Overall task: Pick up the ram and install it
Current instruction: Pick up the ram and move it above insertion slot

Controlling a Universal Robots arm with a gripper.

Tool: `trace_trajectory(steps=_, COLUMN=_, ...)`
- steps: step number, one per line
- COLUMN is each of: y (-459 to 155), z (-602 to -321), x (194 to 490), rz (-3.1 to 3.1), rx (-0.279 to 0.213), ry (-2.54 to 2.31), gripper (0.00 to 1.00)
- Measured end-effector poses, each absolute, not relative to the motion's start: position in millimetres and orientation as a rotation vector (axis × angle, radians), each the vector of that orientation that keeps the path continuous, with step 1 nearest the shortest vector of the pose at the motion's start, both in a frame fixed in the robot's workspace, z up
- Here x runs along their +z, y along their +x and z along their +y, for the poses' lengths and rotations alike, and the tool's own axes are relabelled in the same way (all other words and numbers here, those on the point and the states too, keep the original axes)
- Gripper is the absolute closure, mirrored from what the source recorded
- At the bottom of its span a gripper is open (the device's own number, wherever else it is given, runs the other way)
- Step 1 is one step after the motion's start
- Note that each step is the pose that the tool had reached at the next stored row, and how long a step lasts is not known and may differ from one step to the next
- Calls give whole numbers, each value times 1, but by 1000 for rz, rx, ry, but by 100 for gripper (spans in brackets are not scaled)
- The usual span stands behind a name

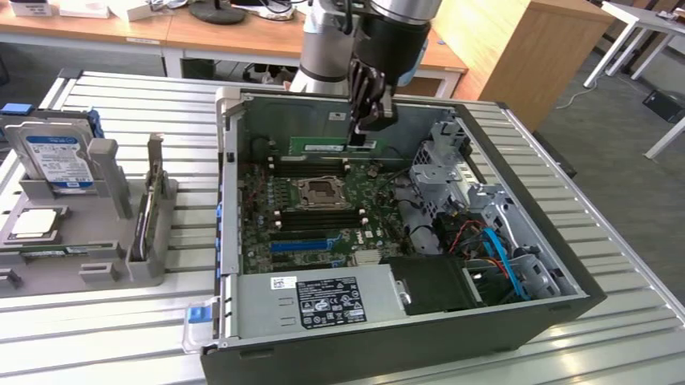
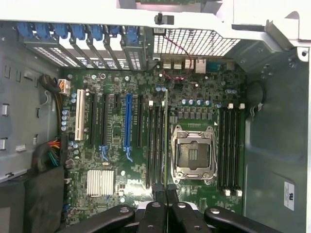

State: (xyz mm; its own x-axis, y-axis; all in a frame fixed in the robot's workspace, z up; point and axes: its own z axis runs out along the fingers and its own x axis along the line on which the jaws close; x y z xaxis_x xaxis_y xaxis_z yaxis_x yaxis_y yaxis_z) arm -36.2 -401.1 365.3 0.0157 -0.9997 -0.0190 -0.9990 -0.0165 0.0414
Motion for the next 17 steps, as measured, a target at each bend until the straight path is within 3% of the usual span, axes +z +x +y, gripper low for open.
trace_trajectory(steps=17, y=-36, z=-401, x=356, rz=-2192, rx=-67, ry=2227, gripper=88)
